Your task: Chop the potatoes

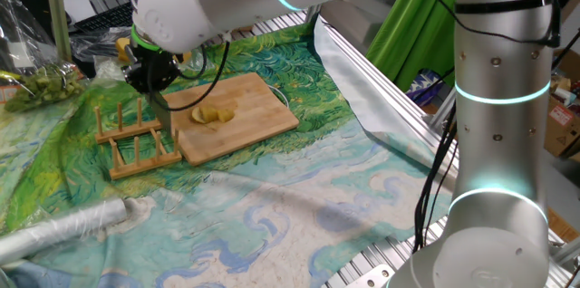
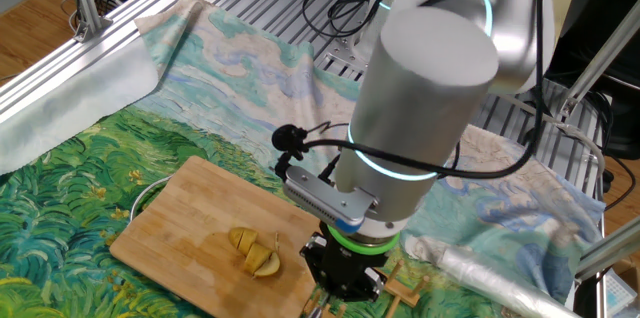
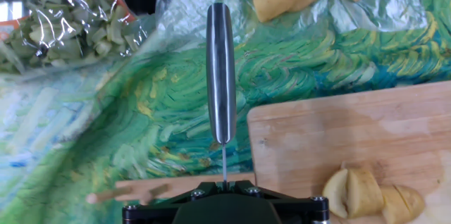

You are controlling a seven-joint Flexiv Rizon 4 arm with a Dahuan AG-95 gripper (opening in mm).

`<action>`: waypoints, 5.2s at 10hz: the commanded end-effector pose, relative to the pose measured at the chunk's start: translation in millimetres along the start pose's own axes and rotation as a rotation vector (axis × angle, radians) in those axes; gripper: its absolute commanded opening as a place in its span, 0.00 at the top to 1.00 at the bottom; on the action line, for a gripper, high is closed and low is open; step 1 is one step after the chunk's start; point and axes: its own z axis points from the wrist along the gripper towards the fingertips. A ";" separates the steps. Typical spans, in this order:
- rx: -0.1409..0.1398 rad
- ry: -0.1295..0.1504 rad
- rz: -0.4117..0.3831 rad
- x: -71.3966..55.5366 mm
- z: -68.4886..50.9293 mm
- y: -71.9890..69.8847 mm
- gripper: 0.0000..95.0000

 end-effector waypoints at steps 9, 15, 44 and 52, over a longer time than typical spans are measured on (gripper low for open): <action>-0.005 -0.002 0.006 21.0 26.1 3.7 1.00; -0.008 -0.002 0.008 26.0 37.7 3.9 1.00; -0.009 0.098 -0.012 23.5 -70.8 -69.9 1.00; -0.002 0.117 -0.056 3.8 -62.2 -167.7 1.00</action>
